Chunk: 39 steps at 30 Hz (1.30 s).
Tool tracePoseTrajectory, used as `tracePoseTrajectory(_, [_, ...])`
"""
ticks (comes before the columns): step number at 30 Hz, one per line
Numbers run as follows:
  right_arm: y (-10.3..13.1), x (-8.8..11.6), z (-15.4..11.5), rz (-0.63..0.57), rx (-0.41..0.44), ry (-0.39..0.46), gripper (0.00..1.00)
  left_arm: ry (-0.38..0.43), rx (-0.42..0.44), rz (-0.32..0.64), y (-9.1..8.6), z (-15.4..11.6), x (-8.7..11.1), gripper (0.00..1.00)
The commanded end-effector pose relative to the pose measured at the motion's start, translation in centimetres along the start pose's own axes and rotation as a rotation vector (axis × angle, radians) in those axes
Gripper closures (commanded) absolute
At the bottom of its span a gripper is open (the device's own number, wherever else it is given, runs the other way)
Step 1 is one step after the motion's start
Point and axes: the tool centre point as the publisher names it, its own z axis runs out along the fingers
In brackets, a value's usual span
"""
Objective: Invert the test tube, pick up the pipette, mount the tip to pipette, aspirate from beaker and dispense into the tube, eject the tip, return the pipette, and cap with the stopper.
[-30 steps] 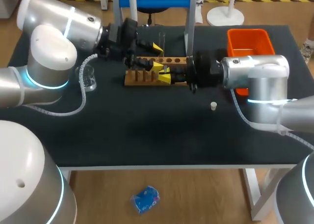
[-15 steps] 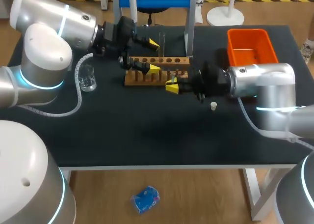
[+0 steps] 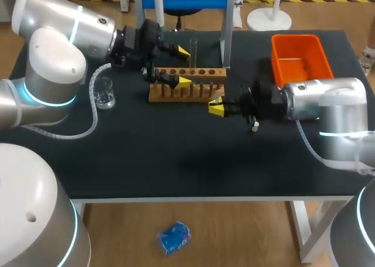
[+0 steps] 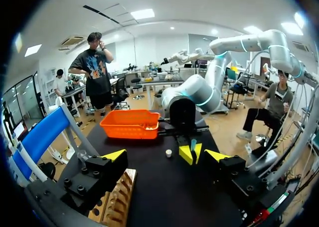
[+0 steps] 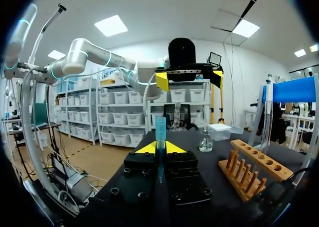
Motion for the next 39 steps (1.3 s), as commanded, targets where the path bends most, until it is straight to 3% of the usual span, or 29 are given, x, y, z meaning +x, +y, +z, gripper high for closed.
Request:
tracePoseTrajectory(1, [0.4, 1.3, -1.5, 0.001, 0.011, -0.012, 1.0, 0.0, 0.002, 0.0, 0.0, 0.0, 0.0, 0.0])
tracePoseTrajectory(14, [0.9, 2.7, -6.2, 0.008, 0.033, -0.014, 1.0, 0.0, 0.002, 0.0, 0.0, 0.0, 0.0, 0.0])
tracePoseTrajectory(18, [0.9, 2.9, -6.5, 0.012, 0.037, 0.032, 1.0, 0.0, 0.002, 0.0, 0.0, 0.0, 0.0, 0.0])
tracePoseTrajectory(30, [0.9, 2.9, -6.5, 0.012, 0.037, 0.032, 1.0, 0.0, 0.002, 0.0, 0.0, 0.0, 0.0, 0.0])
tracePoseTrajectory(33, [0.9, 2.9, -6.5, 0.012, 0.037, 0.032, 1.0, -0.055, -0.024, -0.032, -0.1, -0.5, 0.2, 0.0])
tracePoseTrajectory(39, [0.9, 2.9, -6.5, 0.012, 0.037, 0.032, 1.0, -0.26, -0.03, -0.117, 0.0, -2.8, 0.1, 0.0])
